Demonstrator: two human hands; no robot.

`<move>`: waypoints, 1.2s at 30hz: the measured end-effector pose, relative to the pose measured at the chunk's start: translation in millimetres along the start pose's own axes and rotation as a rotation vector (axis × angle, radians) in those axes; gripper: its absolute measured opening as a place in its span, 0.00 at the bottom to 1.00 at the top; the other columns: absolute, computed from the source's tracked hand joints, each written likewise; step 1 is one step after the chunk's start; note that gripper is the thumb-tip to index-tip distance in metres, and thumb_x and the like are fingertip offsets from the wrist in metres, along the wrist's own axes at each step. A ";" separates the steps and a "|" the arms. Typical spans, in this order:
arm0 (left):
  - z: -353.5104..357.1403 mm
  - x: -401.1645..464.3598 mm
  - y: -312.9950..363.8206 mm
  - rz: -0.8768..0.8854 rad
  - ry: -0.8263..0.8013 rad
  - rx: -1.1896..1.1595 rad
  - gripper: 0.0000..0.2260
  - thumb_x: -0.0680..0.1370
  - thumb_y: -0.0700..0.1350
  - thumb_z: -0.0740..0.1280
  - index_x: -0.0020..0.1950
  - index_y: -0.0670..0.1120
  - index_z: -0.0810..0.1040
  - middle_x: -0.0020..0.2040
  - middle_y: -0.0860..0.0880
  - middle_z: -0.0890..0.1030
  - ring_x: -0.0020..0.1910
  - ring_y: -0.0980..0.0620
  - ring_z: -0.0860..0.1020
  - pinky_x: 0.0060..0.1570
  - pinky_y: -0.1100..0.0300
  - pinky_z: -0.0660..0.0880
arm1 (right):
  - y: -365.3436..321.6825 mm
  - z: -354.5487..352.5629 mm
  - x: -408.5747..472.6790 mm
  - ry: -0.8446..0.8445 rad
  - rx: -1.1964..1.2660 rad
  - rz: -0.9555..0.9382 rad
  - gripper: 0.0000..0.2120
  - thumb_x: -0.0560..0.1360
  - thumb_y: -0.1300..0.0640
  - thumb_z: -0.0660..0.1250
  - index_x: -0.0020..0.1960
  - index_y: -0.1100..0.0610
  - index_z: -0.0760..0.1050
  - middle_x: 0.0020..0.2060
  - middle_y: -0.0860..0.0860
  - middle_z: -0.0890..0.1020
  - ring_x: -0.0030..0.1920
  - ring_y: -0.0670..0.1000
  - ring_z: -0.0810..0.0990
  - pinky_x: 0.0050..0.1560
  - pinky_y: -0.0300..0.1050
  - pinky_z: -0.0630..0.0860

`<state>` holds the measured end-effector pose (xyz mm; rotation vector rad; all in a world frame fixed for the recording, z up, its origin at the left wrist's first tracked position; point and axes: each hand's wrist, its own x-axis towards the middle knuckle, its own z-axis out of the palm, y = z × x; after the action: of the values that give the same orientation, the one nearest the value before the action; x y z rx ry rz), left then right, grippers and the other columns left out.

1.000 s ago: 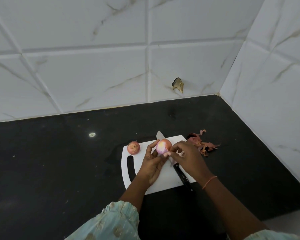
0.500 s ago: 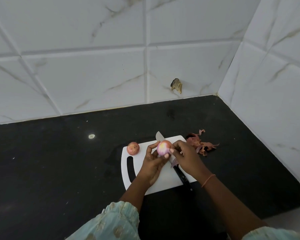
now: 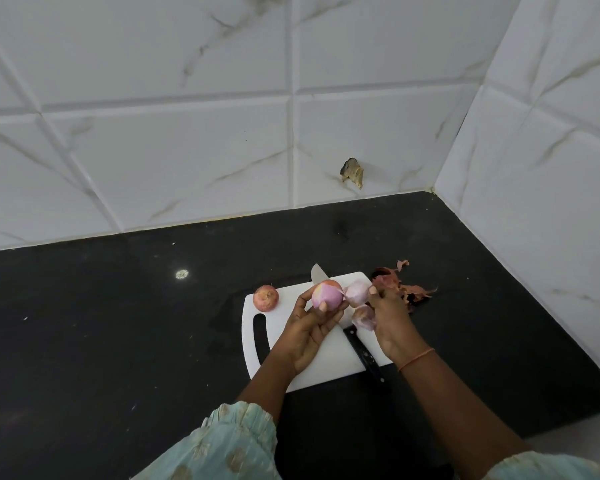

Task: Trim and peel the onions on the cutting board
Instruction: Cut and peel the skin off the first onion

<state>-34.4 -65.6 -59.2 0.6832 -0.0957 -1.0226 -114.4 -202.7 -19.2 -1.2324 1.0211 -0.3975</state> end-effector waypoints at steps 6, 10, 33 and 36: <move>5.3 -1.4 8.7 -0.109 0.184 -0.010 0.26 0.79 0.57 0.62 0.67 0.38 0.74 0.60 0.39 0.82 0.57 0.46 0.82 0.59 0.54 0.78 | -10.8 -13.0 -2.7 0.289 0.152 -0.038 0.06 0.82 0.58 0.60 0.57 0.57 0.73 0.49 0.52 0.79 0.46 0.52 0.79 0.41 0.46 0.78; 4.6 -2.1 8.5 -0.134 0.213 0.029 0.22 0.81 0.57 0.59 0.63 0.41 0.76 0.52 0.41 0.84 0.50 0.47 0.82 0.61 0.52 0.74 | -19.9 -32.8 -9.6 0.366 -0.177 -0.346 0.04 0.76 0.62 0.68 0.49 0.56 0.74 0.44 0.46 0.77 0.47 0.48 0.78 0.49 0.47 0.78; -2.9 3.0 4.4 -0.115 0.163 0.186 0.24 0.82 0.57 0.55 0.69 0.41 0.74 0.64 0.35 0.78 0.58 0.43 0.79 0.67 0.48 0.70 | 4.7 17.3 -32.7 -0.086 -0.570 -0.828 0.04 0.75 0.54 0.70 0.49 0.51 0.78 0.45 0.43 0.80 0.49 0.44 0.79 0.46 0.42 0.78; -4.3 2.9 3.5 -0.112 0.159 0.194 0.26 0.82 0.58 0.56 0.71 0.41 0.72 0.65 0.34 0.77 0.57 0.43 0.78 0.65 0.49 0.71 | 6.1 19.4 -32.2 -0.078 -0.581 -0.832 0.03 0.76 0.56 0.70 0.48 0.50 0.77 0.45 0.43 0.79 0.48 0.44 0.78 0.47 0.43 0.78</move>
<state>-28.5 -64.8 -61.3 0.9526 -0.0180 -1.0706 -117.2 -165.6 -11.3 -2.1781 0.5153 -0.7080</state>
